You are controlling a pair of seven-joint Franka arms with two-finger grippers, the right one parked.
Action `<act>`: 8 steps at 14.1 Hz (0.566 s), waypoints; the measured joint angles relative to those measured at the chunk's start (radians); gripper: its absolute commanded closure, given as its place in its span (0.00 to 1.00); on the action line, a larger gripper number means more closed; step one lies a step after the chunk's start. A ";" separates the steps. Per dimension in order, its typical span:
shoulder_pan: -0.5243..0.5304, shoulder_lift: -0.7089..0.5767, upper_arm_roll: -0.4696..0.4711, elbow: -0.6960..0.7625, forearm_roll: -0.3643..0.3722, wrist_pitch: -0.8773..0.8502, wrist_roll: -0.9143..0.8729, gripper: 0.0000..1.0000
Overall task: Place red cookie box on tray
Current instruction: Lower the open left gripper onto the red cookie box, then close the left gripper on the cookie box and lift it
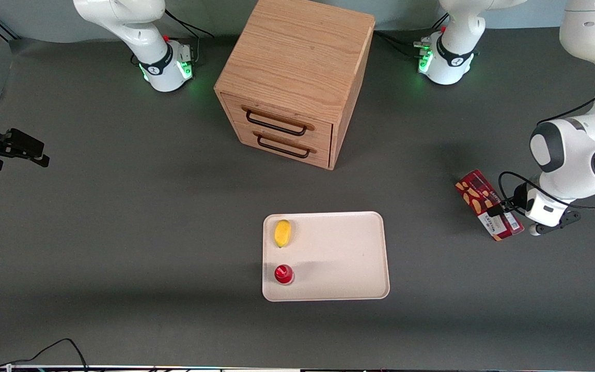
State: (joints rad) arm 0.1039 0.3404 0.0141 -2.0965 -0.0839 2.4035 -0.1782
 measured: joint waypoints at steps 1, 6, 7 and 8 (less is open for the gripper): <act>0.000 0.000 0.000 0.000 0.000 0.002 0.000 0.30; 0.000 0.000 -0.001 -0.002 0.000 0.002 0.000 0.89; 0.000 0.001 -0.002 -0.003 0.000 0.002 0.000 0.92; 0.000 0.002 -0.002 -0.003 0.000 0.002 0.000 0.92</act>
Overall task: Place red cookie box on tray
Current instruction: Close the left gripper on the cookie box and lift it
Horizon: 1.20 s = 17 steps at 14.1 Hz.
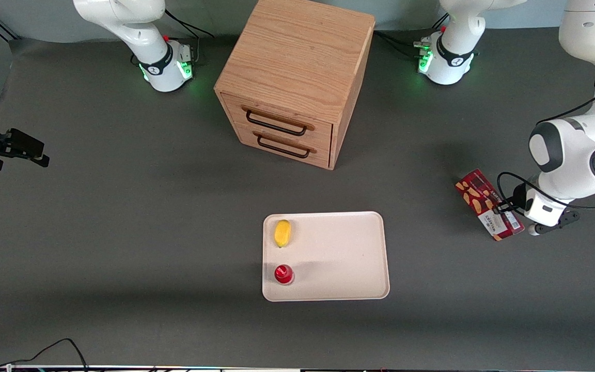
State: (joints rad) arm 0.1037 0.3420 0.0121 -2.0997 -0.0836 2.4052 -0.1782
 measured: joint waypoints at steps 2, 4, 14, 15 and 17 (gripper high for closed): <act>0.000 0.000 -0.002 0.000 0.000 0.000 0.000 0.92; 0.000 -0.002 -0.001 0.002 0.000 -0.003 0.000 0.92; 0.000 -0.138 0.012 0.253 0.016 -0.415 0.001 0.91; 0.000 -0.149 0.015 0.284 0.023 -0.460 0.001 0.90; 0.000 -0.165 0.016 0.360 0.028 -0.564 0.001 0.90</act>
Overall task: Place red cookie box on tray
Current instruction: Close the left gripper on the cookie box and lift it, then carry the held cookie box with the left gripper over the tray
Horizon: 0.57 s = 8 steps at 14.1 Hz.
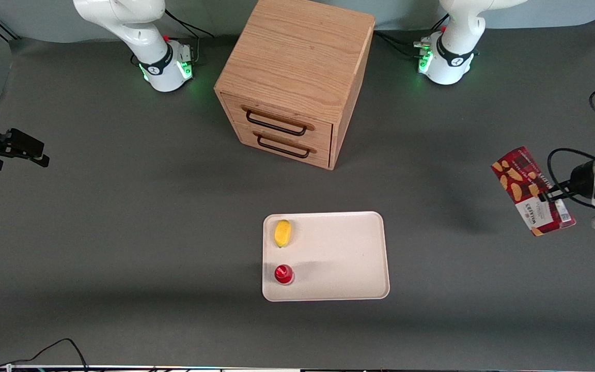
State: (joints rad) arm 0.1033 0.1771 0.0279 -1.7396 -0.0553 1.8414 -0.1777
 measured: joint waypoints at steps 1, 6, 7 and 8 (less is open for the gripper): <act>0.000 -0.005 0.000 0.048 0.001 -0.057 0.000 0.90; -0.001 -0.020 0.000 0.262 0.002 -0.283 0.000 0.90; -0.001 -0.019 0.000 0.292 0.002 -0.315 0.000 0.90; -0.002 -0.019 0.000 0.320 0.002 -0.348 0.000 0.90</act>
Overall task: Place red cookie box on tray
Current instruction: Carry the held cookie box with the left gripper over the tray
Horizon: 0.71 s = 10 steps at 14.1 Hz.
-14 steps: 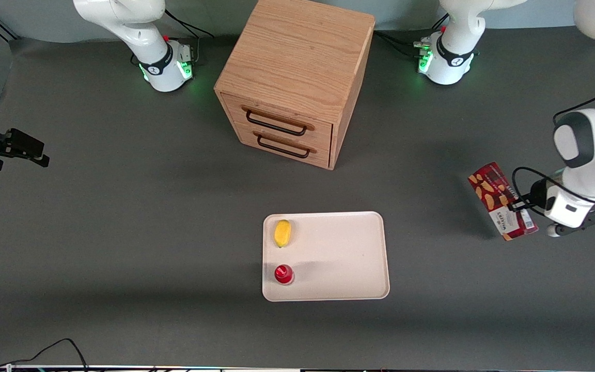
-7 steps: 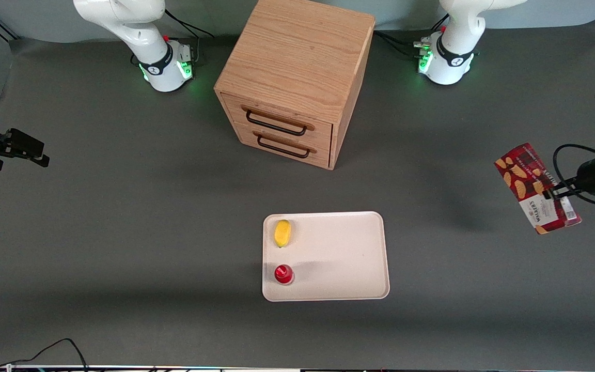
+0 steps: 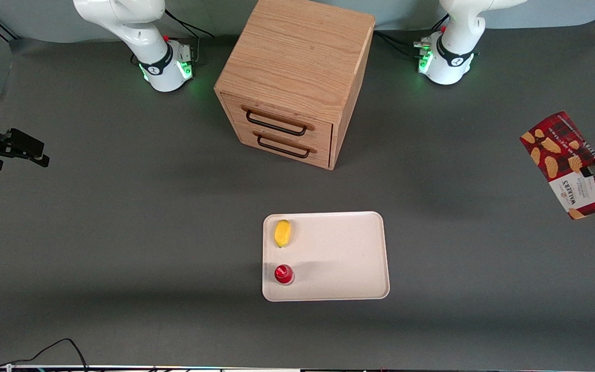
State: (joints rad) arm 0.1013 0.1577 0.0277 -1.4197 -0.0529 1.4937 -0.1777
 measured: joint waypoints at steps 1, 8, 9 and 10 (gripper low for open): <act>-0.001 0.000 0.000 0.024 0.000 -0.028 0.000 0.90; -0.054 0.009 -0.081 0.065 -0.001 -0.066 -0.223 0.90; -0.060 0.013 -0.103 0.065 -0.001 -0.066 -0.266 0.90; -0.064 0.016 -0.124 0.065 -0.002 -0.066 -0.302 0.90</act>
State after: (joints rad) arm 0.0373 0.1738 -0.0960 -1.3542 -0.0545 1.4282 -0.4796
